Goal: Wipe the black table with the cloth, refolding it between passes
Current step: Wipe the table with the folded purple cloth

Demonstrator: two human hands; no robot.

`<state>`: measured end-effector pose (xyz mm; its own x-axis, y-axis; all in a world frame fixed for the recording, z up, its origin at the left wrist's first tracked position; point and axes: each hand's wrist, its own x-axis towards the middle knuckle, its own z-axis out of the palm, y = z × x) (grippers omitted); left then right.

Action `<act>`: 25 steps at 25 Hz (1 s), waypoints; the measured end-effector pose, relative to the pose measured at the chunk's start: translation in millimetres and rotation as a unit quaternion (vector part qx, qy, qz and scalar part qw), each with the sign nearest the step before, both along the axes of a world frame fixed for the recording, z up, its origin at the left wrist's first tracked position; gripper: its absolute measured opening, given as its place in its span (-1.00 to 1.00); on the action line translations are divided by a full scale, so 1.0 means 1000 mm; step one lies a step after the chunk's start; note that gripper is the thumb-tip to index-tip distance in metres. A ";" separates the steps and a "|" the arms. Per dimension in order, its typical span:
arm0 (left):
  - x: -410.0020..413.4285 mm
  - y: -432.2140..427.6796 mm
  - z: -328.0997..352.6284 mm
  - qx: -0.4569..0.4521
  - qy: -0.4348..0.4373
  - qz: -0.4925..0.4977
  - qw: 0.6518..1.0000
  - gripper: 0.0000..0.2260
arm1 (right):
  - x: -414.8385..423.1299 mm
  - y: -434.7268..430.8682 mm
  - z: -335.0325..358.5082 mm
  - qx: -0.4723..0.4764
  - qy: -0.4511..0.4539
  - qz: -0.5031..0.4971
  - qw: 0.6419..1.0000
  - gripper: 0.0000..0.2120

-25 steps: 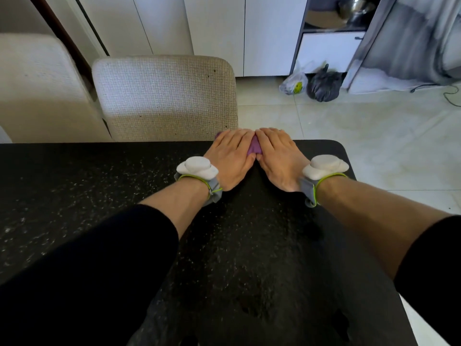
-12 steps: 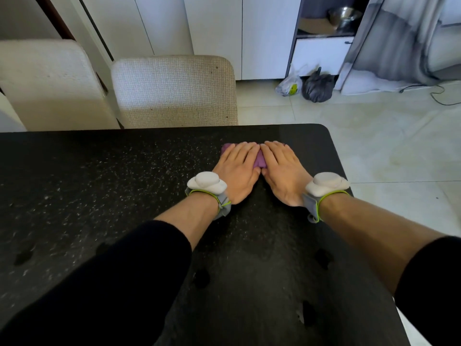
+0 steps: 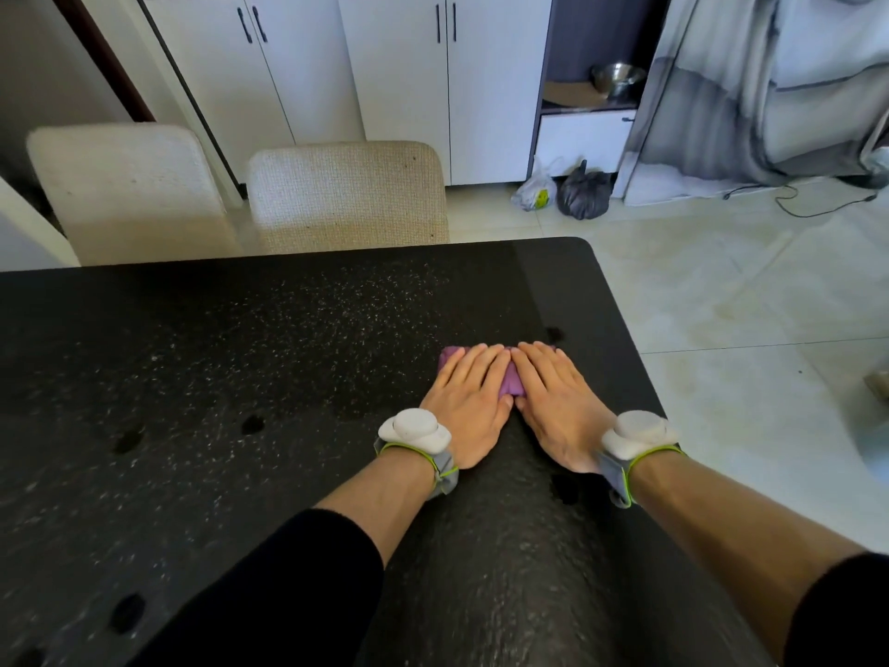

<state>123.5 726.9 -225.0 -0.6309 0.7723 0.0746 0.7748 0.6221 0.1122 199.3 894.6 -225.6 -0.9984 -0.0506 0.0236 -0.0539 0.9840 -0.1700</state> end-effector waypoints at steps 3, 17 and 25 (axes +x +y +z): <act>0.017 -0.006 0.000 -0.002 0.001 -0.004 1.000 -0.38 | 0.020 -0.006 0.000 -0.001 0.004 0.002 1.000 -0.33; -0.058 0.045 -0.005 0.004 0.028 0.010 1.000 -0.39 | -0.060 0.046 -0.004 -0.027 0.015 -0.005 1.000 -0.41; -0.156 0.104 -0.005 -0.003 0.030 0.032 0.999 -0.36 | -0.162 0.099 -0.003 -0.035 0.018 -0.002 0.999 -0.43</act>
<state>-32.7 830.5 -229.7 -0.6730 0.7315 0.1095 0.7391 0.6707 0.0624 37.1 993.6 -228.6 -0.9971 -0.0433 0.0622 -0.0569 0.9700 -0.2364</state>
